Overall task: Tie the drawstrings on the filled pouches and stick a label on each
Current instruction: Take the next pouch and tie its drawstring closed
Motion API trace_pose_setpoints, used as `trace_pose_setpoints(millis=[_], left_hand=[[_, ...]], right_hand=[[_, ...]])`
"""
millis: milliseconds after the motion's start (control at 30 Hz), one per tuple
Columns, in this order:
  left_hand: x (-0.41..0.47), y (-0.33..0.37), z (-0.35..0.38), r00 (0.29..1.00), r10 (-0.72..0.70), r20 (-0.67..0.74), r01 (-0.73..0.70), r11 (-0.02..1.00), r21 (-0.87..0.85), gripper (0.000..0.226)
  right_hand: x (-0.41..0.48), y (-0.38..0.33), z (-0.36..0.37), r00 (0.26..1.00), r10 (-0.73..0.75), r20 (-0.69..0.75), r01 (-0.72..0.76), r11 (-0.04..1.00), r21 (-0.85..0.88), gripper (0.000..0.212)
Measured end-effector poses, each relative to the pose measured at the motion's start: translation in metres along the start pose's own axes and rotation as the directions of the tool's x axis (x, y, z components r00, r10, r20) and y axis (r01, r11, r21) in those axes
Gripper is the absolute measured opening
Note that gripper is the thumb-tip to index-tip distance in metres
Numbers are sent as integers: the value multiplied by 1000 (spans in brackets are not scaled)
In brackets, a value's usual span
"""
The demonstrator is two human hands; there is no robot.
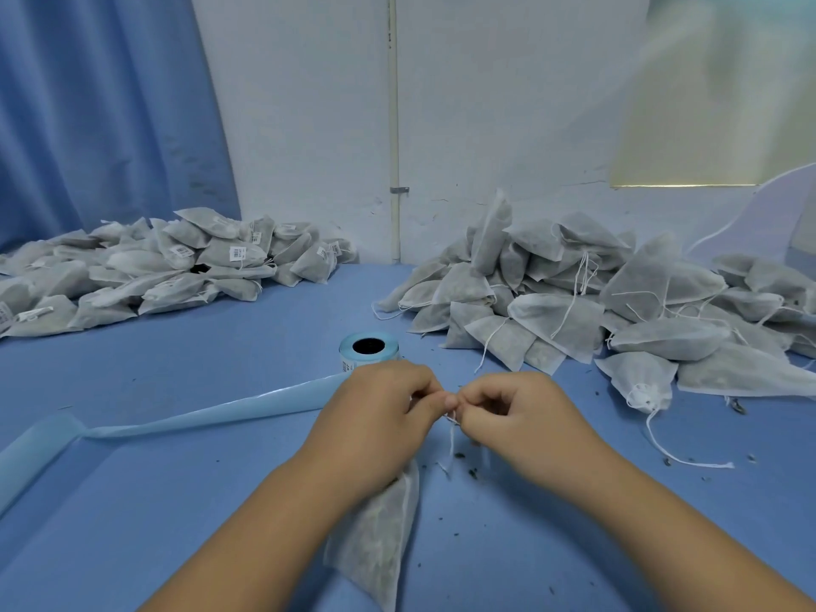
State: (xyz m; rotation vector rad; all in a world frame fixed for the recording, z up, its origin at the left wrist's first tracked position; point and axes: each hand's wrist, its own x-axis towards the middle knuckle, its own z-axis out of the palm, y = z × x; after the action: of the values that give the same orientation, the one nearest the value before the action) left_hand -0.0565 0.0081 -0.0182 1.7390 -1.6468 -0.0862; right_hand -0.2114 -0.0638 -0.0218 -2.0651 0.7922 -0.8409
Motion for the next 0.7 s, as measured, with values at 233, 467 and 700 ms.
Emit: trace_pose_setpoints(millis=[233, 467, 700], left_hand=[[-3, 2, 0, 971, 189, -145, -193, 981, -18, 11], [-3, 7, -2, 979, 130, -159, -152, 979, -133, 15], [-1, 11, -5, 969, -225, 103, 247, 853, -460, 30]], right_hand=[[0, -7, -8, 980, 161, 117, -174, 978, 117, 18], [-2, -7, -10, 986, 123, 108, -139, 979, 148, 20], [-2, -7, -6, 998, 39, 47, -47, 982, 184, 15]])
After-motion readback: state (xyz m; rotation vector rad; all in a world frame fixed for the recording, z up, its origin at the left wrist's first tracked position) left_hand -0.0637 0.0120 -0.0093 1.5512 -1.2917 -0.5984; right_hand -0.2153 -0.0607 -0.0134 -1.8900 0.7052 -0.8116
